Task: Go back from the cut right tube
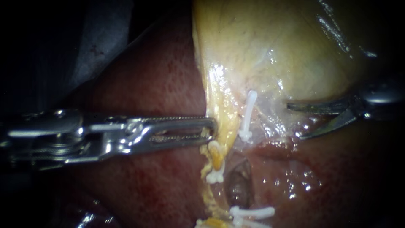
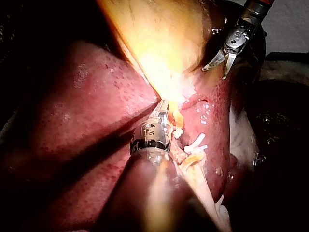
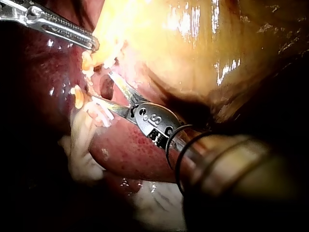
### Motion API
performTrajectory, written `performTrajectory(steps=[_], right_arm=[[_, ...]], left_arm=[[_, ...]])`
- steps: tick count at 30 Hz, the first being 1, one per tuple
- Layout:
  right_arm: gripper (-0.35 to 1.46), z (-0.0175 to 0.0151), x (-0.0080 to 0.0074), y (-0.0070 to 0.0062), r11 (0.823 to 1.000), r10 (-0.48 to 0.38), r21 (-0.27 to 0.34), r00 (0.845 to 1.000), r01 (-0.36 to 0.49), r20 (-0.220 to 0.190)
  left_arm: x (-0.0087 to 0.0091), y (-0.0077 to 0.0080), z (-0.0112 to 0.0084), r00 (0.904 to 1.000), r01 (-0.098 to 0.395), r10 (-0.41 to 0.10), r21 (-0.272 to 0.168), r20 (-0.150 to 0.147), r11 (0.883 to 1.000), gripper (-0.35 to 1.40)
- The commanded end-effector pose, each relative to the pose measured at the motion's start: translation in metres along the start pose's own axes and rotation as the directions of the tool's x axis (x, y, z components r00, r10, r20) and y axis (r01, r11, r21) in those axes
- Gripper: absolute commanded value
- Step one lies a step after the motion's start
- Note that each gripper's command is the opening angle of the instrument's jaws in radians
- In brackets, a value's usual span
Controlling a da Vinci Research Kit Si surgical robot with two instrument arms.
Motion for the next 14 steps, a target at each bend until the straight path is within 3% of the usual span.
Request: performTrajectory(steps=[1, 14], right_arm=[[0.56, 0.0, 0.0, 0.0, 1.0, 0.0, 0.0, 1.0, 0.0, 0.0], [0.54, 0.0, 0.0, -0.0001, 1.0, 0.0, 0.0, 1.0, 0.0, 0.0]], left_arm=[[0.0, 0.0, -0.0001, 1.0, 0.0, 0.0, 0.001, 0.0, 1.0, -0.35], [-0.0003, -0.0001, -0.0002, 1.0, 0.001, -0.001, 0.002, -0.001, 1.0, -0.35]])
